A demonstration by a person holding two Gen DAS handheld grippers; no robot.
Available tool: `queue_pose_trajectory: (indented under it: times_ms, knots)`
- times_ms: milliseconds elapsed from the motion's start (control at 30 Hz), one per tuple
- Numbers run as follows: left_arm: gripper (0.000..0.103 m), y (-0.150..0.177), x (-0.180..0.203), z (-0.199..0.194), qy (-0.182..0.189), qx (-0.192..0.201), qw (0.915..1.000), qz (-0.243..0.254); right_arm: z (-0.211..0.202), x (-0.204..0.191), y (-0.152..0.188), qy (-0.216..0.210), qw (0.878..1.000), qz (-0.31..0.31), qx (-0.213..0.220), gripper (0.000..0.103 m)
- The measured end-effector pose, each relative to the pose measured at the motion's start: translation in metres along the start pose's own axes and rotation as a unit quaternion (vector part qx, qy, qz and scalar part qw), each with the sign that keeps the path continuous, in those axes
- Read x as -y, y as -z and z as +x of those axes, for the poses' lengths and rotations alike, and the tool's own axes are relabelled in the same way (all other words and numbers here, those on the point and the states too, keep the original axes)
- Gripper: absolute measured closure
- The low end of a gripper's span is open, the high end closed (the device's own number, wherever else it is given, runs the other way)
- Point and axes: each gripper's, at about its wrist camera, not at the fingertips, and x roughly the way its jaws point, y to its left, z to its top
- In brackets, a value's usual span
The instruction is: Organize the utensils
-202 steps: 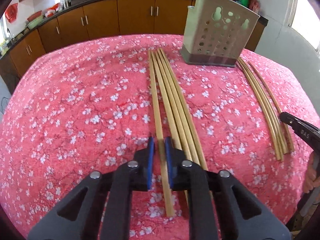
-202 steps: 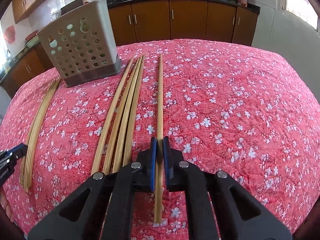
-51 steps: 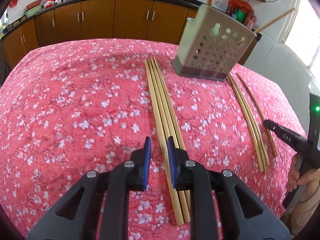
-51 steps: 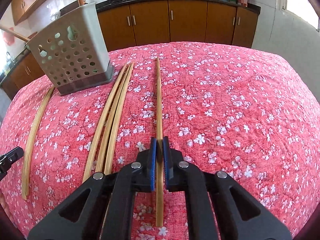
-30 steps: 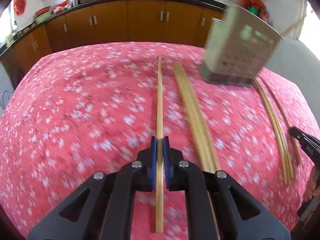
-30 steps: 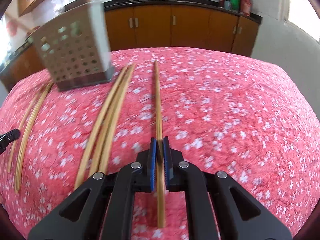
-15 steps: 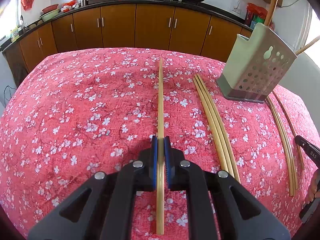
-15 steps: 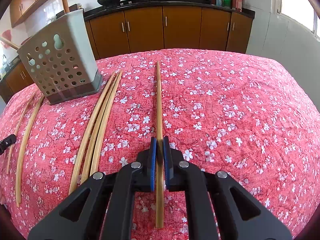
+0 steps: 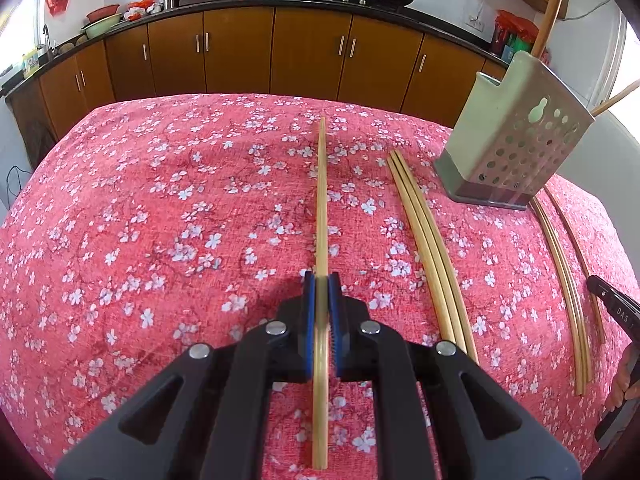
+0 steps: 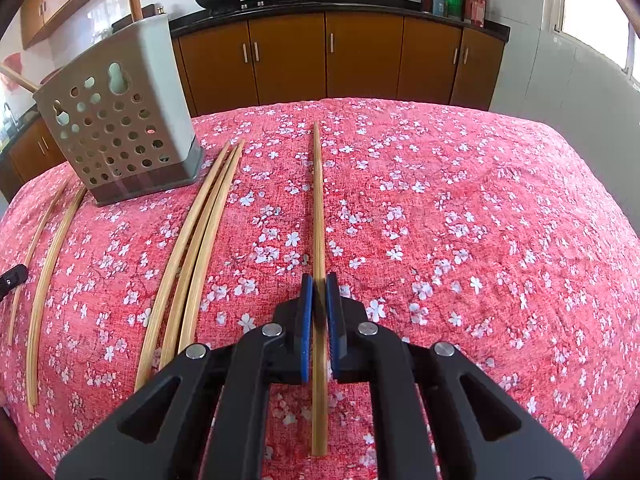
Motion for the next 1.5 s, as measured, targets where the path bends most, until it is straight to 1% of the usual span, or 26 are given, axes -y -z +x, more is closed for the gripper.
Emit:
queue_pose_trajectory:
  times_ms: [1500]
  knots:
    - [0.092,0.0013,-0.0008,0.0005,0.007,0.001,0.9999,-0.009,-0.0001,-0.0016,0.0,-0.004,1.0,0.005,-0.002,0.095]
